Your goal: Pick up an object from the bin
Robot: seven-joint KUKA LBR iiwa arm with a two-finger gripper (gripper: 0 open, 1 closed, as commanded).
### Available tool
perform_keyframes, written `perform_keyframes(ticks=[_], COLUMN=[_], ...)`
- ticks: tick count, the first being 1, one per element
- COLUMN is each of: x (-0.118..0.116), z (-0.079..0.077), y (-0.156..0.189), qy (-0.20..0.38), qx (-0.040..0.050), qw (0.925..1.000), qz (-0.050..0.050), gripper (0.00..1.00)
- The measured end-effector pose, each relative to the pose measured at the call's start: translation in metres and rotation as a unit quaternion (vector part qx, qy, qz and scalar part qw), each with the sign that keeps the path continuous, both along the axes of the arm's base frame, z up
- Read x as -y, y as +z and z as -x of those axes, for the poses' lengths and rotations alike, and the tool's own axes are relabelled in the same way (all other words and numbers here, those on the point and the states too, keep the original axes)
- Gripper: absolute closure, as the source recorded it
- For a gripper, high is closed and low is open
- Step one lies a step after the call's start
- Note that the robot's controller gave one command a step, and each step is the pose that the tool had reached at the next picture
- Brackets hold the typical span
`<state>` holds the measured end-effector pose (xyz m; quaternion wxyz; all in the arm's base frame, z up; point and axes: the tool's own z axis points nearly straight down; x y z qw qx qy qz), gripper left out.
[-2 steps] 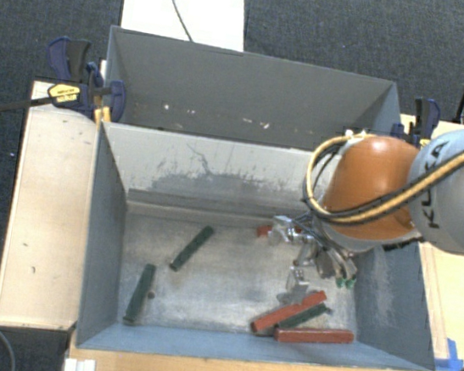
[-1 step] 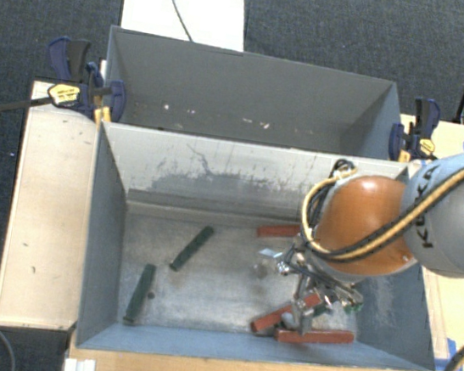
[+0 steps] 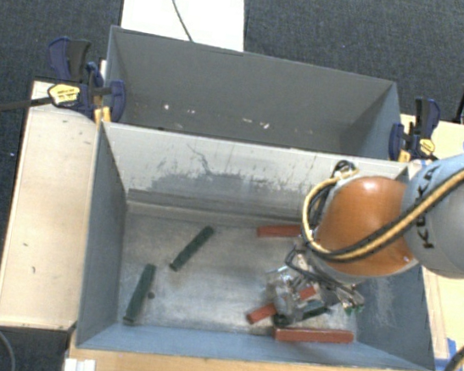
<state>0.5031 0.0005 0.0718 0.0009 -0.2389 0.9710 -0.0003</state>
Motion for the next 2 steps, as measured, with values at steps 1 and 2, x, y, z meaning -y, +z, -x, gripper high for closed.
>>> perform_keyframes(ticks=[1, 2], x=[-0.0012, -0.0003], z=[-0.0021, 0.0003], y=[-0.0002, -0.001], qy=[-0.001, -0.002], qx=[0.0045, -0.0007], qw=[1.0, 1.0], qz=[-0.001, 0.0], gripper=[0.0, 1.0])
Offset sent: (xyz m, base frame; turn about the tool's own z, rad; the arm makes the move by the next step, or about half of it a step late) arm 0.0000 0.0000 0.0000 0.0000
